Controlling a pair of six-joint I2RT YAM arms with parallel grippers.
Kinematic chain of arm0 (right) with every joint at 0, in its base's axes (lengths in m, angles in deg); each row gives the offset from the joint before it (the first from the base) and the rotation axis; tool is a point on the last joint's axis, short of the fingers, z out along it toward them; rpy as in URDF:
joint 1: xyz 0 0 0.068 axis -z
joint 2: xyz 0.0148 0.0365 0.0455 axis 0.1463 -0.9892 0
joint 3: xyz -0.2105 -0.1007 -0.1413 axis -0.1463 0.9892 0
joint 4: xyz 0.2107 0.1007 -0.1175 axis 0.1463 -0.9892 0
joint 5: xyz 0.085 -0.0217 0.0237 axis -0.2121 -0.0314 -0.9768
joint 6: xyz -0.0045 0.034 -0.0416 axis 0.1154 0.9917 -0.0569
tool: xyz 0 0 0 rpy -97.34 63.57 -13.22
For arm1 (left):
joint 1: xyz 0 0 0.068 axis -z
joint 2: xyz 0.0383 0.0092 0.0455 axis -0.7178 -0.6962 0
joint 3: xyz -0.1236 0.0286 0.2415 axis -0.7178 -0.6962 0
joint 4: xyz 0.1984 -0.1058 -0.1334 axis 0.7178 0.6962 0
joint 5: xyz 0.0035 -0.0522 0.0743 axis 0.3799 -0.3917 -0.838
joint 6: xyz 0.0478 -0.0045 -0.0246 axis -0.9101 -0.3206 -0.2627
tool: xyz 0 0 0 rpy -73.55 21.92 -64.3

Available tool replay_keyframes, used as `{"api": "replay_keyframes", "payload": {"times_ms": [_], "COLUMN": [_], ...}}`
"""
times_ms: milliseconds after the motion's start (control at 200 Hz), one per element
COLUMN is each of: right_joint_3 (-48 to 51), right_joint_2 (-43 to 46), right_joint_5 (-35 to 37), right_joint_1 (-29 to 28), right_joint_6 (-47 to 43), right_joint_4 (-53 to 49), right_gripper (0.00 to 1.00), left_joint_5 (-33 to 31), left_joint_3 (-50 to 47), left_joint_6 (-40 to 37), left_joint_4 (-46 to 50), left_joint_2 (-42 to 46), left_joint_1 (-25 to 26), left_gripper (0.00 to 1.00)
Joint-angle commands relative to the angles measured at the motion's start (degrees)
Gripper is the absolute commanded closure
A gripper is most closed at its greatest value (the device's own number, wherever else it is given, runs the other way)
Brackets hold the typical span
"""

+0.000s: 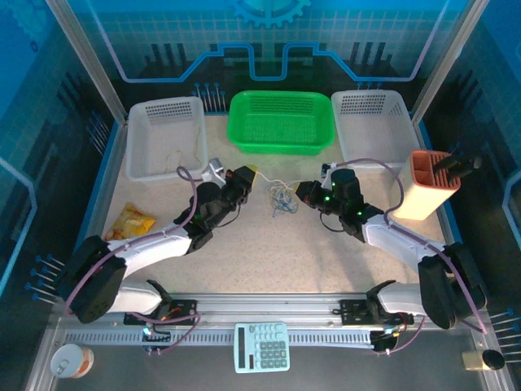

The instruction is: Untangle the cables

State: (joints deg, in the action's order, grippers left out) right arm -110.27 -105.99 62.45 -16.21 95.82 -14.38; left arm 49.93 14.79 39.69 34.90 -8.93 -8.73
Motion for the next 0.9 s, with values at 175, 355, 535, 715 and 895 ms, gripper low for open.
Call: {"api": "replay_keyframes", "payload": {"times_ms": [175,355,535,715,895], "right_joint_3": [2.62,2.75,1.98,1.61,2.21], "right_joint_2": [-3.98,-4.75,-3.76,-1.13,2.56], "right_joint_5": [-1.51,-2.45,-3.86,-3.46,-0.87], "right_joint_1": [0.49,-0.07,-0.01,-0.11,-0.18], "right_joint_6": [1.23,1.04,-1.38,-5.57,-10.52], "right_joint_4": [6.12,6.72,6.13,2.3,-2.92], "right_gripper": [1.0,1.0,0.73,0.51,0.35], "left_joint_5": [4.85,14.35,21.66,26.69,28.68], "left_joint_3": [12.57,24.19,33.16,40.17,46.3], "left_joint_6": [-15.41,-20.89,-22.8,-26.08,-29.42], "left_joint_4": [10.03,16.02,20.91,26.07,31.69], "left_joint_2": [5.19,1.72,-2.96,-6.34,-7.94], "left_joint_1": [-0.76,-1.05,-1.04,-1.33,-1.77], "left_gripper": [1.0,1.0,1.0,1.0,1.0]}}
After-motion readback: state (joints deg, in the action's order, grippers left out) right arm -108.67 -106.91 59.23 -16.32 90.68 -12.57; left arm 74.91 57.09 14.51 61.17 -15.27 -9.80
